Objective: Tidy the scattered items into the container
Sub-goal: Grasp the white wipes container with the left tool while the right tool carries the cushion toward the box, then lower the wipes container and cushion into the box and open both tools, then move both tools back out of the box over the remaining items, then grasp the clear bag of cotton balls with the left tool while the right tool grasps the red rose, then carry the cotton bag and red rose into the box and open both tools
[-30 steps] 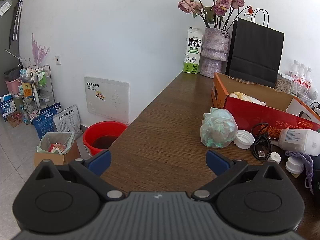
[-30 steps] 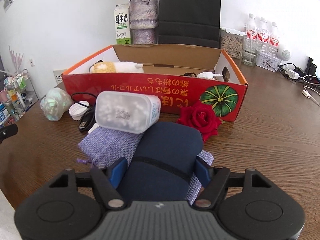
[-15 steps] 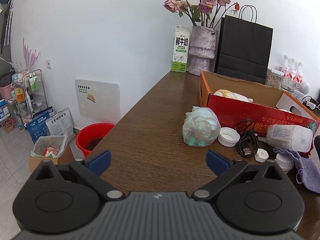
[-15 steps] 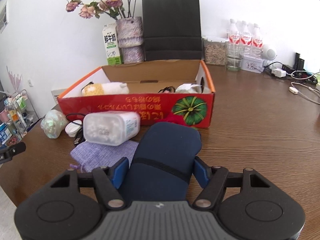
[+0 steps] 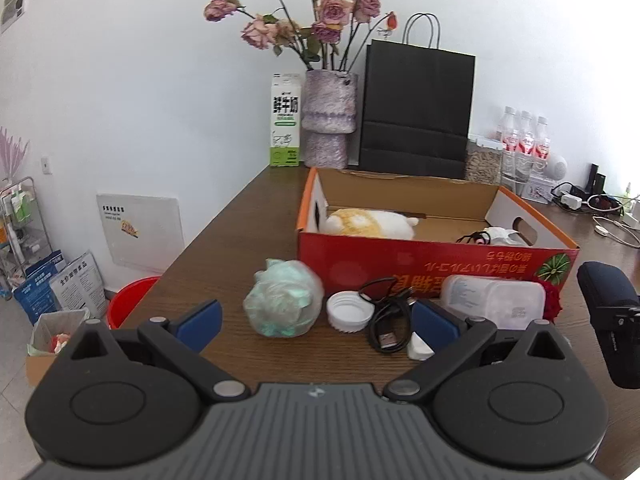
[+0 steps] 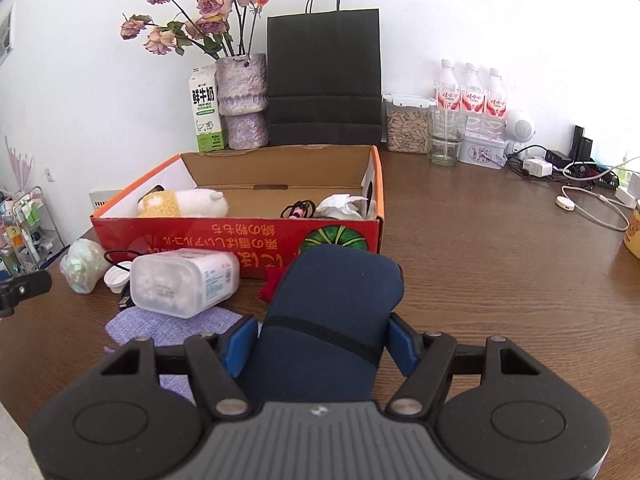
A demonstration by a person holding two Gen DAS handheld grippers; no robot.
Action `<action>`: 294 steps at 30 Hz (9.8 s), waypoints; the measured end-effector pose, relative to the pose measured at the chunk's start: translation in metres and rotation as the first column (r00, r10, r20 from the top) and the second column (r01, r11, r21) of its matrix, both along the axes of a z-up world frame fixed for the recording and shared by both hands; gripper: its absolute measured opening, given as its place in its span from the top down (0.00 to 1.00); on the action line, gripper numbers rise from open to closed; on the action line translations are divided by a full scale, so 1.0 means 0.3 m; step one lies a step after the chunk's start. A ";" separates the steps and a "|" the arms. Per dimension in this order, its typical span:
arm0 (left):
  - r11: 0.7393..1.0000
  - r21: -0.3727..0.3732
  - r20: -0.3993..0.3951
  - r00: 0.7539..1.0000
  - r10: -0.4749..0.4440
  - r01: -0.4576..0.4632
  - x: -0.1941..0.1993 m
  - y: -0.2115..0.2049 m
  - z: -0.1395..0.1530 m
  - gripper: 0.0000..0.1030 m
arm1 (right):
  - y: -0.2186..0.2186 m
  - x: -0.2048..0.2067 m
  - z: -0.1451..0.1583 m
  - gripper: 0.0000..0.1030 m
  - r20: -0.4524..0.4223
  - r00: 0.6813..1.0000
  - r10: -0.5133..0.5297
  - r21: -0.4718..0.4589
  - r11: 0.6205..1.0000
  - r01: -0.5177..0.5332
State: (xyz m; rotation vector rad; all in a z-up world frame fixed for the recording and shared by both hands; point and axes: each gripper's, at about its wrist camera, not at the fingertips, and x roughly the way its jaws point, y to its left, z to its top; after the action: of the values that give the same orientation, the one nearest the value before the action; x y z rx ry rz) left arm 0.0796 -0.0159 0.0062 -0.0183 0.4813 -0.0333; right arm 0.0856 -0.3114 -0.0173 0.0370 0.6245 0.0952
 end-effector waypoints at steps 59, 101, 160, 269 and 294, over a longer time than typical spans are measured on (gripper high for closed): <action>0.993 0.006 -0.017 0.993 -0.116 0.116 0.201 -0.416 0.063 0.35 | -0.134 0.112 0.071 0.38 0.103 0.990 0.092 0.149 0.983 -0.107; 1.000 0.009 0.113 0.993 0.023 -0.025 0.639 -0.292 0.056 0.35 | 0.093 0.594 0.069 0.38 0.156 0.988 -0.015 0.119 0.993 -0.004; 0.988 -0.047 0.188 0.971 0.150 -0.144 0.407 -0.150 0.080 0.00 | 0.039 0.373 0.093 0.00 0.282 0.959 -0.021 0.067 0.998 0.002; 0.994 -0.026 0.138 0.984 0.111 -0.108 0.172 0.072 0.023 0.55 | 0.079 0.150 -0.003 0.51 0.227 0.973 0.048 -0.015 0.999 -0.046; 0.995 -0.058 0.121 0.989 0.083 -0.076 0.641 -0.174 0.064 0.55 | 0.114 0.604 0.056 0.51 0.245 0.968 -0.053 0.007 0.999 0.053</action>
State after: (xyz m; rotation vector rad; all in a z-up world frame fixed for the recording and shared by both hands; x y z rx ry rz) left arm 0.2720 -0.0681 0.0256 -0.0877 0.3557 0.0306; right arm 0.2669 -0.2774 -0.0004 0.0415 0.3761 0.0469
